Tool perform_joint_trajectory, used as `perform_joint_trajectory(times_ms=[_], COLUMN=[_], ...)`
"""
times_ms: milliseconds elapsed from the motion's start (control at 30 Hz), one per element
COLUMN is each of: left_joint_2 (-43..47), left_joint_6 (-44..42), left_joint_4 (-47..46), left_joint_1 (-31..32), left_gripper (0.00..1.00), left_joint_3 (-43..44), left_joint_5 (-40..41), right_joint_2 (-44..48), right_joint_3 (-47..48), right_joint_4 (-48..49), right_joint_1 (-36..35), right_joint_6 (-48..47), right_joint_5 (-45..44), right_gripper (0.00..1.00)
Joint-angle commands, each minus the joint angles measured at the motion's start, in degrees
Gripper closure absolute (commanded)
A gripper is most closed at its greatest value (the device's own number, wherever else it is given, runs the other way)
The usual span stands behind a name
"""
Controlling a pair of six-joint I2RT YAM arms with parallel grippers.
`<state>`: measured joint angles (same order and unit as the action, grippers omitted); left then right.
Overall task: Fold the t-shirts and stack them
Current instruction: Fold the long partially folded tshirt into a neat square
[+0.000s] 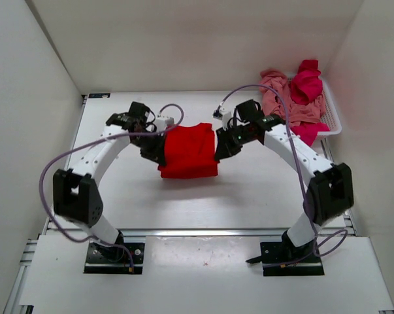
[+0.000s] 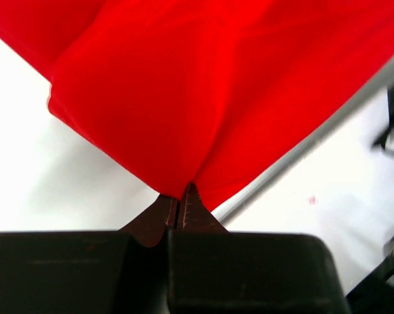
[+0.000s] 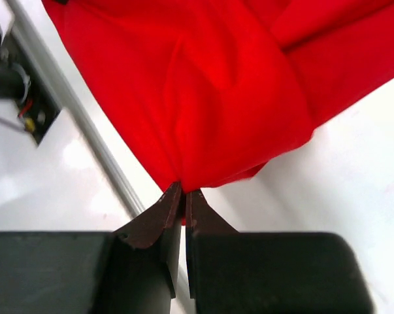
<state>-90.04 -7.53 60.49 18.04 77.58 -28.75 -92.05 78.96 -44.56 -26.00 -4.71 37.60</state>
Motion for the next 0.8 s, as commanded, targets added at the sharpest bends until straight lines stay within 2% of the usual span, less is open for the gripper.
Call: perform_joint_trajectory(times_ms=[0,167,333,467,767], left_joint_2=[-6.6,-14.9,-22.1,-25.2,-30.2], left_joint_6=[0.5,2.6,3.8,4.5,6.6], left_joint_4=[-1.0,-2.4,-3.4,-3.7,-4.3], left_joint_1=[-2.8,-5.3,-6.6,-6.4,-7.9], left_gripper=[1.00,1.00,1.00,1.00,0.96], left_joint_3=[6.2,14.4,21.5,25.2,26.7], left_joint_5=[-0.1,0.6,1.9,1.2,-0.7], right_joint_2=[-7.2,-21.6,-32.2,-35.1,-35.8], right_joint_3=[4.7,19.8,34.3,36.5,34.1], right_joint_4=[2.5,3.8,0.9,1.7,3.2], right_joint_1=[3.0,5.8,7.0,6.6,6.6], right_joint_6=[1.0,1.5,2.3,3.8,7.4], right_joint_5=[3.0,3.5,3.5,2.9,2.2], right_gripper=[1.00,1.00,1.00,1.00,1.00])
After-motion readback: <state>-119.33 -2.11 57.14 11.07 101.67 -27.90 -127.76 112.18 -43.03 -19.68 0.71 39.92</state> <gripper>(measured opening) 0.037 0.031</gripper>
